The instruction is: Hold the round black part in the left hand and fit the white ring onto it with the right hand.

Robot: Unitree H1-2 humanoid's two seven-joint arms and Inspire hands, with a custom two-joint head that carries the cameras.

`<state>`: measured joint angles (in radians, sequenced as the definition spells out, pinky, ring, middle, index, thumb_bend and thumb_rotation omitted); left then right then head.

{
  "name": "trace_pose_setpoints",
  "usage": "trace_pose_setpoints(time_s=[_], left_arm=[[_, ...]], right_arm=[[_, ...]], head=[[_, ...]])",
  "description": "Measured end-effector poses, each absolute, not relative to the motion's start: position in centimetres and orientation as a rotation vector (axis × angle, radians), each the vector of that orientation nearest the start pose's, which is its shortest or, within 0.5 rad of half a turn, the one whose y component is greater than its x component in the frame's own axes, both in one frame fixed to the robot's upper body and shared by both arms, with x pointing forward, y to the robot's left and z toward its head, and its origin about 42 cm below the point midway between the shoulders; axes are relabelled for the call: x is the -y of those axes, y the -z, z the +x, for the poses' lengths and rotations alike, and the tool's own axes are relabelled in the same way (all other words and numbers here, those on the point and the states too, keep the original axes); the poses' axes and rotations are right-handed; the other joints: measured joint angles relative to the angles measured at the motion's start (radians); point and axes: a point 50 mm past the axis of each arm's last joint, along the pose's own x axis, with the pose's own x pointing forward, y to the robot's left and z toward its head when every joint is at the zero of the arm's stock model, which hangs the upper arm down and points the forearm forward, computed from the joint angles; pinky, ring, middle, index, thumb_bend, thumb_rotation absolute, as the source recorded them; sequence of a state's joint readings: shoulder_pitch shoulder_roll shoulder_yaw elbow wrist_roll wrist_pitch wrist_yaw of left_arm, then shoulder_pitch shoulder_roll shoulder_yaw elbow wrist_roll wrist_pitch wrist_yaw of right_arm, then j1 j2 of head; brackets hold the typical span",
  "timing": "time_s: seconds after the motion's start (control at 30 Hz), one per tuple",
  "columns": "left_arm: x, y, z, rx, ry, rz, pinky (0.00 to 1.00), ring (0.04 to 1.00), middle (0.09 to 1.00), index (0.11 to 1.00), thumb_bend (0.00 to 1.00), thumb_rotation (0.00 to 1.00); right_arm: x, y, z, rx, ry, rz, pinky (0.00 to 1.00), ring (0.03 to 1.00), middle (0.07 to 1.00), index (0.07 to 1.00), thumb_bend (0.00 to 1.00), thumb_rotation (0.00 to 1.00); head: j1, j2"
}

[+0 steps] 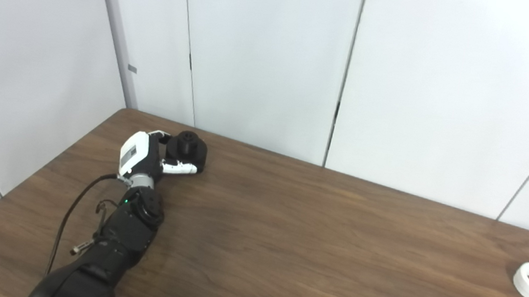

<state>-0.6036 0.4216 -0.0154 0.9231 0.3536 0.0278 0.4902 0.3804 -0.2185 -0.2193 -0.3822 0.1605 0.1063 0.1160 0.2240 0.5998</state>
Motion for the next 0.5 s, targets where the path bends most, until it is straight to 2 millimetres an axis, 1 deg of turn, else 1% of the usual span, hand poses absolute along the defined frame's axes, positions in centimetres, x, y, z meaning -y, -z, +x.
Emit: trace_pose_setpoints(time_s=[0.1,0.23,0.3,0.37,0.5], left_arm=[[-40.1,-12.8,44.5,-0.160,-0.544,0.809,0.75,0.837,0.763,0.482,0.52,0.05],[-39.2,-13.0,43.8,-0.123,-0.483,0.825,0.79,0.851,0.767,0.483,0.52,0.05],[-38.3,-13.1,43.1,-0.096,-0.431,0.837,0.81,0.860,0.775,0.484,0.52,0.05],[-36.9,-13.8,42.4,-0.054,-0.372,0.841,0.81,0.862,0.784,0.483,0.52,0.05],[-34.1,-16.1,41.3,0.031,-0.257,0.841,0.81,0.887,0.797,0.484,0.52,0.06]], right_arm=[[33.3,-13.2,15.4,-0.071,0.107,-0.127,1.00,1.000,0.967,1.000,0.62,1.00],[33.1,-13.3,15.4,-0.073,0.103,-0.142,1.00,1.000,0.965,1.000,0.62,1.00],[33.0,-13.3,15.4,-0.073,0.101,-0.151,1.00,1.000,0.957,1.000,0.62,1.00],[32.8,-13.3,15.5,-0.073,0.101,-0.157,1.00,0.998,0.950,1.000,0.60,1.00],[32.4,-13.4,15.5,-0.079,0.110,-0.160,1.00,0.990,0.941,0.993,0.60,1.00]], head=[[-0.018,0.006],[-0.038,0.011],[-0.060,0.017],[-0.071,0.020],[-0.101,0.031]])
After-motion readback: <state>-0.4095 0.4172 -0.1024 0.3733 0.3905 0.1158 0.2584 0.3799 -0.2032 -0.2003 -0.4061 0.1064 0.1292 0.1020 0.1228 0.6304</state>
